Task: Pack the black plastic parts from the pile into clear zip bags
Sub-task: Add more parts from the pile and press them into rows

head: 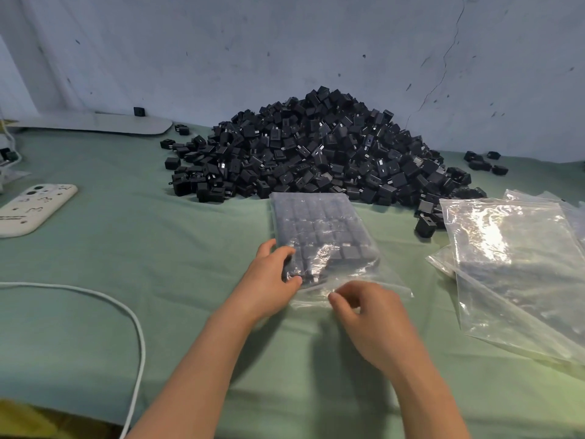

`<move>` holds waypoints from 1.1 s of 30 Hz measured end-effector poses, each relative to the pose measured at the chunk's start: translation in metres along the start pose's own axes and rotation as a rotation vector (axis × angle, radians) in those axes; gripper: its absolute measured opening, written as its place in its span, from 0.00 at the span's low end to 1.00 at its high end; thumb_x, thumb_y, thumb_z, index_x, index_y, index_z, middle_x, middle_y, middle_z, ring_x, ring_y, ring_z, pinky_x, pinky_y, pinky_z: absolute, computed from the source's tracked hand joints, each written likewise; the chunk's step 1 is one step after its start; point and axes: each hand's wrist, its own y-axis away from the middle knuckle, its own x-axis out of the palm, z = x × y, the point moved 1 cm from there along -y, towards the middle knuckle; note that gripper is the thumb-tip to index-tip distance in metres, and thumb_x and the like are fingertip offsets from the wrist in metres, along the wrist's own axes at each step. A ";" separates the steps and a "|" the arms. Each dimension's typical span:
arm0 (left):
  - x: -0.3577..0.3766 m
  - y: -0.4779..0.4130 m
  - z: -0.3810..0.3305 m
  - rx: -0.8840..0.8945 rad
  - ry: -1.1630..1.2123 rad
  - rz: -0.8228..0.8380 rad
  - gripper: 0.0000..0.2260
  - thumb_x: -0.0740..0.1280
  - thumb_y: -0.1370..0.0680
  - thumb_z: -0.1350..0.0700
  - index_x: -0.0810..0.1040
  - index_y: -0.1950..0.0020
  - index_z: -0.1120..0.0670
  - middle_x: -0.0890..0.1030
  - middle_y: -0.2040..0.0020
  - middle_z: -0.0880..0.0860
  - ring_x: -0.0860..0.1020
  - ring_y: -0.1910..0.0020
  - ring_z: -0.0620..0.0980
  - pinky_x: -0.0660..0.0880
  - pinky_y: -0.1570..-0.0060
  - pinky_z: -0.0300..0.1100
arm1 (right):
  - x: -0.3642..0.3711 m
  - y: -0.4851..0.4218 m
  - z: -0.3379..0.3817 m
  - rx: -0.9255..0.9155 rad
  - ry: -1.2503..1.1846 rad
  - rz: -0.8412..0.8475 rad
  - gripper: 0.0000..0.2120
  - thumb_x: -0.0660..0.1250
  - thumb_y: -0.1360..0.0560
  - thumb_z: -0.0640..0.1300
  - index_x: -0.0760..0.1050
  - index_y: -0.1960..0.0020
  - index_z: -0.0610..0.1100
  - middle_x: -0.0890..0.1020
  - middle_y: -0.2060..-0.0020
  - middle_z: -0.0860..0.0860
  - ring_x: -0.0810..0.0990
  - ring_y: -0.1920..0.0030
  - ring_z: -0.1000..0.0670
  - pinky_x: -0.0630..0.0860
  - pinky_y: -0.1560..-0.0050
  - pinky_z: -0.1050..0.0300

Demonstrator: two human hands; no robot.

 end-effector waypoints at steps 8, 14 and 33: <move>-0.019 -0.052 -0.008 -0.182 0.416 -0.287 0.15 0.63 0.22 0.57 0.73 0.35 0.54 0.76 0.43 0.50 0.75 0.47 0.43 0.69 0.46 0.29 | -0.001 -0.077 0.042 -0.036 -0.248 -0.117 0.05 0.63 0.23 0.46 0.78 0.55 0.49 0.79 0.65 0.58 0.78 0.60 0.54 0.70 0.59 0.61; -0.030 -0.102 0.011 -0.472 0.977 -0.432 0.14 0.59 0.21 0.61 0.72 0.35 0.59 0.76 0.44 0.56 0.70 0.51 0.46 0.67 0.47 0.40 | 0.063 -0.174 0.068 -0.095 -0.045 0.082 0.16 0.60 0.22 0.44 0.75 0.35 0.50 0.74 0.35 0.45 0.70 0.34 0.42 0.68 0.34 0.51; -0.031 -0.150 0.051 -0.493 1.092 -0.436 0.09 0.58 0.24 0.64 0.69 0.63 0.54 0.71 0.64 0.52 0.67 0.58 0.51 0.65 0.56 0.44 | 0.109 -0.251 0.094 0.040 0.169 0.078 0.17 0.59 0.21 0.47 0.72 0.33 0.51 0.66 0.30 0.44 0.55 0.26 0.43 0.42 0.26 0.37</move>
